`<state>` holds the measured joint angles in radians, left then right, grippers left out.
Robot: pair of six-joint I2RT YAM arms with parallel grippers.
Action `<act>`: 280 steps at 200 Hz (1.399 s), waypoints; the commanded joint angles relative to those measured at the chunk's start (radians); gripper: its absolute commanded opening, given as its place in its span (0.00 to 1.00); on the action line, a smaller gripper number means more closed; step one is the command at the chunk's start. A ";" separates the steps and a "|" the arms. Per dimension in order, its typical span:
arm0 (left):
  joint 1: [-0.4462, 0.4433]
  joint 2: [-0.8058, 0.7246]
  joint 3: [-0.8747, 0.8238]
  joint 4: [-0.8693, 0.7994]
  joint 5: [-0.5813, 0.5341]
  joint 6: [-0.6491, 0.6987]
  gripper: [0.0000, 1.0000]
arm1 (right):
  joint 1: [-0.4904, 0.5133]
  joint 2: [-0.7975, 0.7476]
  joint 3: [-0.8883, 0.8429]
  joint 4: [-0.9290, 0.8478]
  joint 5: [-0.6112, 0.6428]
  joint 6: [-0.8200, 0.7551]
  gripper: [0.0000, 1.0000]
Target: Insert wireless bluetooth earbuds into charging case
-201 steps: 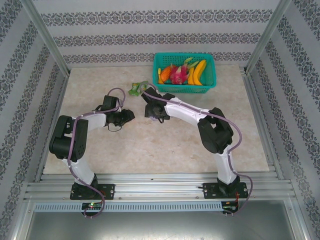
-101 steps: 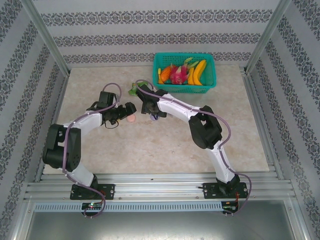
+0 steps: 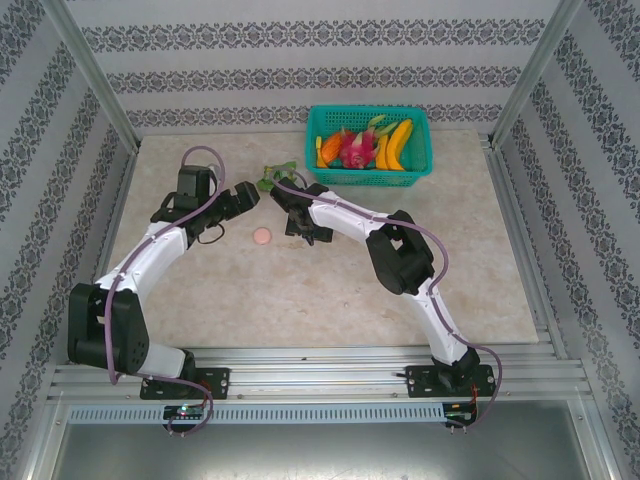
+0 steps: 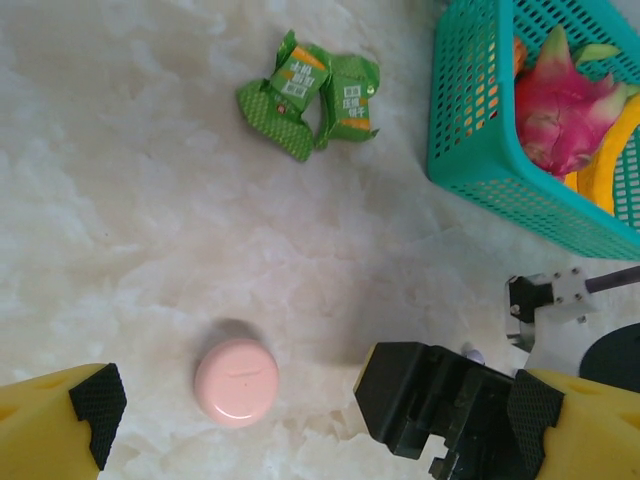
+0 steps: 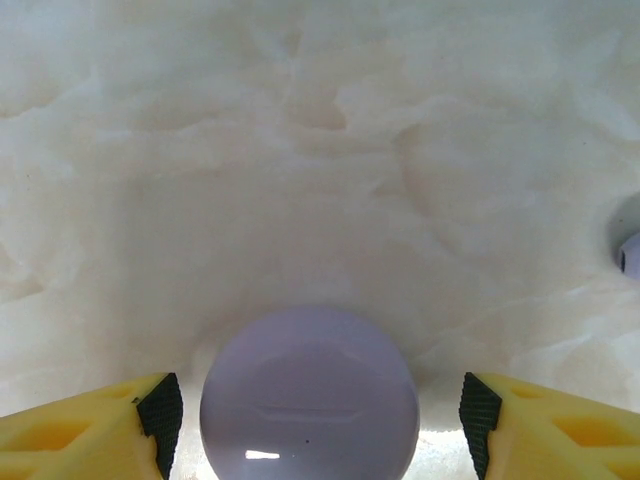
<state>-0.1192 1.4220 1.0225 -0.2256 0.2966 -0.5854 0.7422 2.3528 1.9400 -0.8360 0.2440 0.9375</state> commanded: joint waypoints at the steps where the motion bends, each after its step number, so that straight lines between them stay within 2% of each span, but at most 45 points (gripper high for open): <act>1: 0.013 -0.031 0.042 -0.032 -0.022 0.024 1.00 | -0.004 0.023 0.017 -0.022 -0.002 0.006 0.73; 33: 0.015 -0.025 0.060 -0.011 -0.014 0.001 1.00 | -0.014 0.020 -0.002 -0.013 -0.001 -0.003 0.66; 78: 0.017 -0.004 0.065 0.020 -0.042 -0.095 1.00 | -0.016 -0.006 -0.048 0.005 -0.011 -0.009 0.51; 102: 0.017 0.016 0.069 0.027 -0.053 -0.149 1.00 | -0.009 -0.041 -0.091 0.020 -0.015 -0.019 0.47; 140: 0.017 0.060 0.074 0.056 -0.002 -0.195 1.00 | 0.015 -0.147 -0.206 0.045 0.008 -0.039 0.45; 189: 0.000 0.065 -0.013 0.169 0.059 -0.279 1.00 | 0.036 -0.348 -0.456 0.091 0.015 -0.041 0.44; 236: -0.097 0.008 -0.108 0.240 0.047 -0.314 1.00 | 0.040 -0.517 -0.699 0.142 -0.004 -0.068 0.45; 280: -0.208 -0.040 -0.162 0.229 -0.038 -0.358 1.00 | 0.038 -0.561 -0.842 0.201 -0.024 -0.077 0.45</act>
<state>-0.2775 1.4265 0.8776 -0.0383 0.3157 -0.9005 0.7753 1.8160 1.1522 -0.6746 0.2317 0.8803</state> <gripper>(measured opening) 0.998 0.456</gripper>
